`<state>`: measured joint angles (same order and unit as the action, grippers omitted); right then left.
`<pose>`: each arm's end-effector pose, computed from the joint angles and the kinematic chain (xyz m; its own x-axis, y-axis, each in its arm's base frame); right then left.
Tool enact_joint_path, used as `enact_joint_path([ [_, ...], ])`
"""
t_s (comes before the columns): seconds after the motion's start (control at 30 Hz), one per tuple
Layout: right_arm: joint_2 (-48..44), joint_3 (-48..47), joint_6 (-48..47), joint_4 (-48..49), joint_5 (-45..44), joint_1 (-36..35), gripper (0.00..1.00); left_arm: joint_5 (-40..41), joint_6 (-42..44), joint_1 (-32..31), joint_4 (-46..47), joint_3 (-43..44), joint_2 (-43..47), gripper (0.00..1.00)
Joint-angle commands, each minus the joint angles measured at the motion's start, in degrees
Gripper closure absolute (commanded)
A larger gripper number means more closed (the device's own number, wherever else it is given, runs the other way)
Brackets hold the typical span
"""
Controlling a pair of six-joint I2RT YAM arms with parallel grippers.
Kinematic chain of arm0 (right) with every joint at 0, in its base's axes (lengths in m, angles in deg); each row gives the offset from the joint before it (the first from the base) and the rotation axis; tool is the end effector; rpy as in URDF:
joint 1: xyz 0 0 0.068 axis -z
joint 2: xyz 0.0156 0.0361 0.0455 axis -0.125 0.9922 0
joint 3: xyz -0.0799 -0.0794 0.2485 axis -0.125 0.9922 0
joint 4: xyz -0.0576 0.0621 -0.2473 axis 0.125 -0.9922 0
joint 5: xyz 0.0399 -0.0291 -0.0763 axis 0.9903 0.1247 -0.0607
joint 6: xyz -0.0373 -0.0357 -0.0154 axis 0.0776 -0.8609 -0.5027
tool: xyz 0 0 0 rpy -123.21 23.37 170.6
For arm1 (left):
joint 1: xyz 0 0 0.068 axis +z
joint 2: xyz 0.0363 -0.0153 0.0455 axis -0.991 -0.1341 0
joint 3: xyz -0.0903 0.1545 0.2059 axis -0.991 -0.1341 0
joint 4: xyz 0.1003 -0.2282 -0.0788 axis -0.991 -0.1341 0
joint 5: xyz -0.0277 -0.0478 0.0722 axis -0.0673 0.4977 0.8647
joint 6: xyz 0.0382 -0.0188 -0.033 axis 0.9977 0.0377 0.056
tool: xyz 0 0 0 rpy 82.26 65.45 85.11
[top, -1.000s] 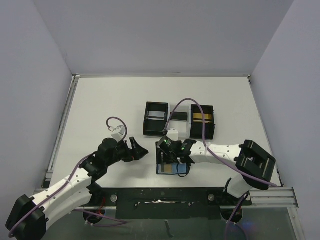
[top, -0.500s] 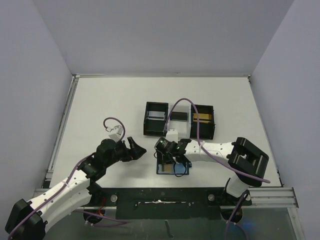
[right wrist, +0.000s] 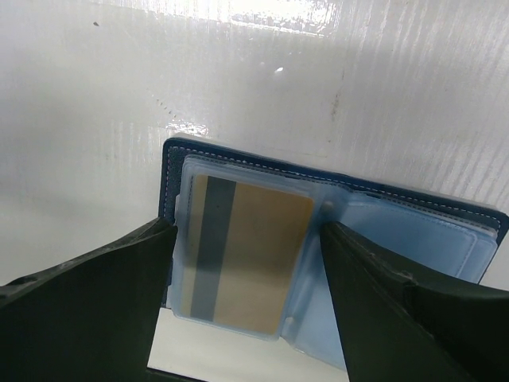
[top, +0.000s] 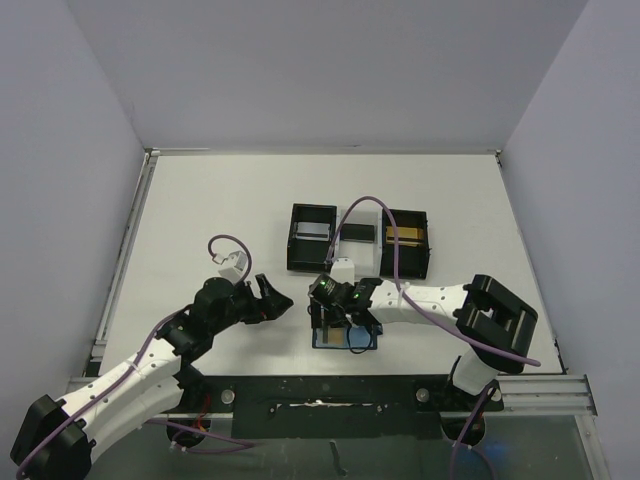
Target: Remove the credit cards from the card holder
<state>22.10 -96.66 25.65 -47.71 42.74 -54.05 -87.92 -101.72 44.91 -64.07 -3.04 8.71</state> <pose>0.1530 0.2570 0.1647 -0.8967 0.0329 -0.4414 -0.0557 0.9809 0.1864 0.1321 -0.1042 0.1855 -0.7390 -0.3588 -0.5703 0.1690 0.7206 -0.6724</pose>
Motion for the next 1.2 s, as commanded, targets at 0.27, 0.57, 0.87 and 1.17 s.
enact_joint_path([
  [0.27, 2.81, -0.03, 1.45, -0.60, -0.62, -0.41, 0.38, 0.36, 0.00, 0.27, 1.77, 0.80, 0.55, 0.20],
  [0.57, -0.45, 2.23, 1.32, 2.88, 1.08, 0.37, 0.51, -1.98, 0.63, 0.27, 2.95, 1.06, -0.45, 0.20],
  [0.87, -9.00, 13.58, 0.86, 19.90, 12.35, 5.46, 0.52, -9.22, 2.01, 0.17, 9.16, 0.53, -3.89, 0.20],
  [1.17, -11.32, 17.75, 1.72, 22.57, 14.18, 7.88, 0.52, -17.34, 1.14, -1.95, 20.32, -0.42, -13.37, 0.28],
])
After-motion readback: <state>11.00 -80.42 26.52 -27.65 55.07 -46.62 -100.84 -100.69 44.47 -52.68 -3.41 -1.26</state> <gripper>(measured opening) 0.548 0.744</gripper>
